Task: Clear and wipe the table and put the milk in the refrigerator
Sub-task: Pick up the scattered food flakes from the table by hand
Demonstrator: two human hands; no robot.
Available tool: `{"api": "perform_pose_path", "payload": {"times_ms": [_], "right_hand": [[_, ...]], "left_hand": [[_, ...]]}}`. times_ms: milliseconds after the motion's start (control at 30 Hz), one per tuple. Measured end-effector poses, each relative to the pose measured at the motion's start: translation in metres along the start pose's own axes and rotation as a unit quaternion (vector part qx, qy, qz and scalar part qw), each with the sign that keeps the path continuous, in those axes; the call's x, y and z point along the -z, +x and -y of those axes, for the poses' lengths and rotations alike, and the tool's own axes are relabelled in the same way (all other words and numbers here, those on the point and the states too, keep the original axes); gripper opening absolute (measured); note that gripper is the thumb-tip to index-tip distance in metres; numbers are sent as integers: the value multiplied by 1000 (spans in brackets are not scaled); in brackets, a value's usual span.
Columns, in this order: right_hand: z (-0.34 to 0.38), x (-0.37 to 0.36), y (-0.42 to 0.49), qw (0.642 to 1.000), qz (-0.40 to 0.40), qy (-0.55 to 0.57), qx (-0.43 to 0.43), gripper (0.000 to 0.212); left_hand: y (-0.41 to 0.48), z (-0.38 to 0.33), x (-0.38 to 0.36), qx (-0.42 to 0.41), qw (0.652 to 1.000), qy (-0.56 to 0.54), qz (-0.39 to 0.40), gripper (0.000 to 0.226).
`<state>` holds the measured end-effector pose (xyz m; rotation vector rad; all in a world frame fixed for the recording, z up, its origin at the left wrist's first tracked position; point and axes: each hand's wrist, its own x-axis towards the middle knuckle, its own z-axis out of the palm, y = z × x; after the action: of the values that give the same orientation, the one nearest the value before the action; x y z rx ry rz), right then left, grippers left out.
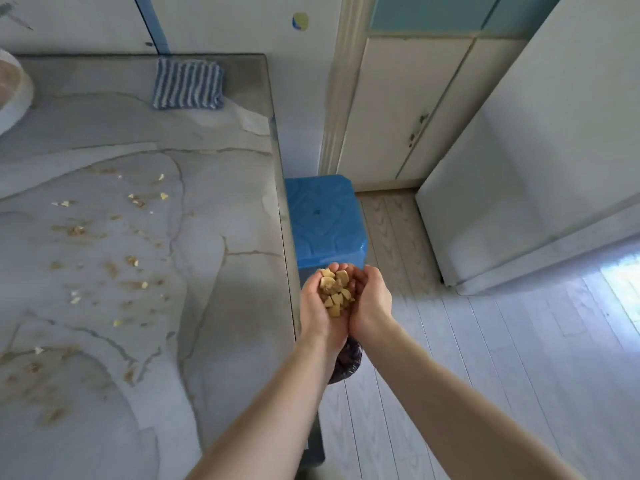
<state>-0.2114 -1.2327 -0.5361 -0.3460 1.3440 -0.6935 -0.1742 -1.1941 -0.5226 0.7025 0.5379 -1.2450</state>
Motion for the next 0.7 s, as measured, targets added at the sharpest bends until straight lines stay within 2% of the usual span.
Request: {"api": "perform_pose_path", "payload": {"times_ms": [300,467,533,600,667,700], "right_hand": [[-25,36,28,990,-51,-121,-47,49],[-31,47,38,968,-76,-211,-114,32],[-34,49,41,960,-87,-230,-130,29],[-38,49,46,956,-94,-246,-128,28],[-41,49,51,948,-95,-274,-134,25],[-41,49,53,944,-97,-285,-139,23]], "left_hand": [[11,33,31,40,994,-4,-100,32],[20,46,48,78,980,-83,-164,35],[25,49,54,84,976,-57,-191,33],[31,53,59,74,966,20,-246,33],[35,53,57,83,955,24,-284,34],[34,53,56,80,955,-13,-285,33]]}}
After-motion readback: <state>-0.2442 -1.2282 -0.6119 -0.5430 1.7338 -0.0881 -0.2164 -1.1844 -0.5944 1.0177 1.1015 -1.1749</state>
